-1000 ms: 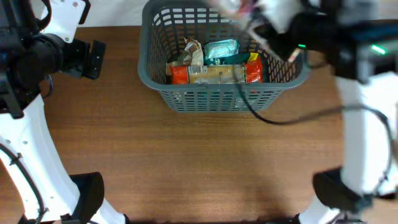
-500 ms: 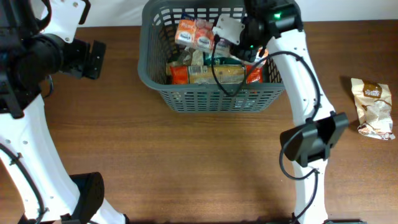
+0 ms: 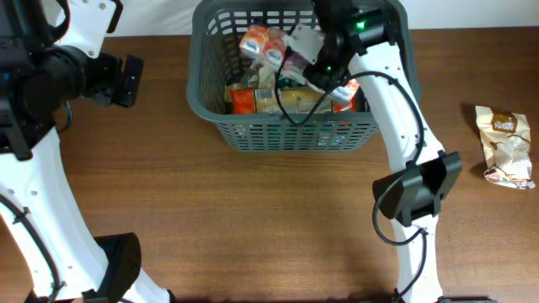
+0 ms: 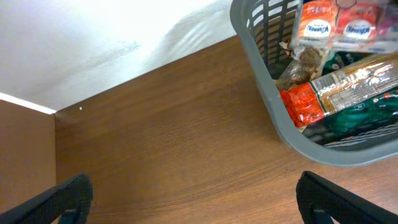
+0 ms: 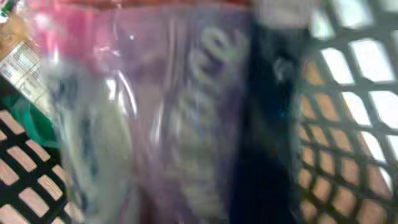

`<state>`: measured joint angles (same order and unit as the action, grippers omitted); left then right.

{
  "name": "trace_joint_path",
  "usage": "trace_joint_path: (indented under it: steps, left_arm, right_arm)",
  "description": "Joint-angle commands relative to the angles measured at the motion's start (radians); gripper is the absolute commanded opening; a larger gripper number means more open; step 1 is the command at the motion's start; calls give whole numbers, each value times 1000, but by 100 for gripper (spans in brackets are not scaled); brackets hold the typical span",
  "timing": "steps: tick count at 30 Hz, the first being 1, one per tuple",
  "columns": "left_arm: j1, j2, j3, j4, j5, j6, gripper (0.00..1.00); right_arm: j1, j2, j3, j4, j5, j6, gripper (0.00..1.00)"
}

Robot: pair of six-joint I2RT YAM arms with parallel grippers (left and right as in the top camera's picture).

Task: Pack container
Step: 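Carry the tissue packs with the right gripper and drop them into the basket, then move the right gripper to the clear rice bag and grasp it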

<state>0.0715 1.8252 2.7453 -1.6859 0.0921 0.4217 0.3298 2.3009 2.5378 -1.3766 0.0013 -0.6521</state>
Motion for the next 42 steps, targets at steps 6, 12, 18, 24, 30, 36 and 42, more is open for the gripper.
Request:
trace_joint_path:
  steps: [6,12,18,24,30,36,42]
  left_arm:
    - [3,-2,1,-1,-3,-10,99]
    - [3,-2,1,-1,-3,-10,99]
    - [3,-2,1,-1,-3,-10,99]
    - [3,-2,1,-1,-3,-10,99]
    - [3,-2,1,-1,-3,-10,99]
    - [3,-2,1,-1,-3,-10,99]
    - [3,-2,1,-1,-3,-10,99]
  right_arm:
    - [-9,-215,58,16,37,102,73]
    - [-10,-238,58,-17,38,111,71]
    - [-85,-376,58,-22,42,133,63]
    - [-344,-528,51,-3,40,330,62]
    - [-738,-573,-92,47,-15,563,71]
    - [-896,-527,-432,138,-31,604,74]
    - [-922,-399,-718,276,28,525,75]
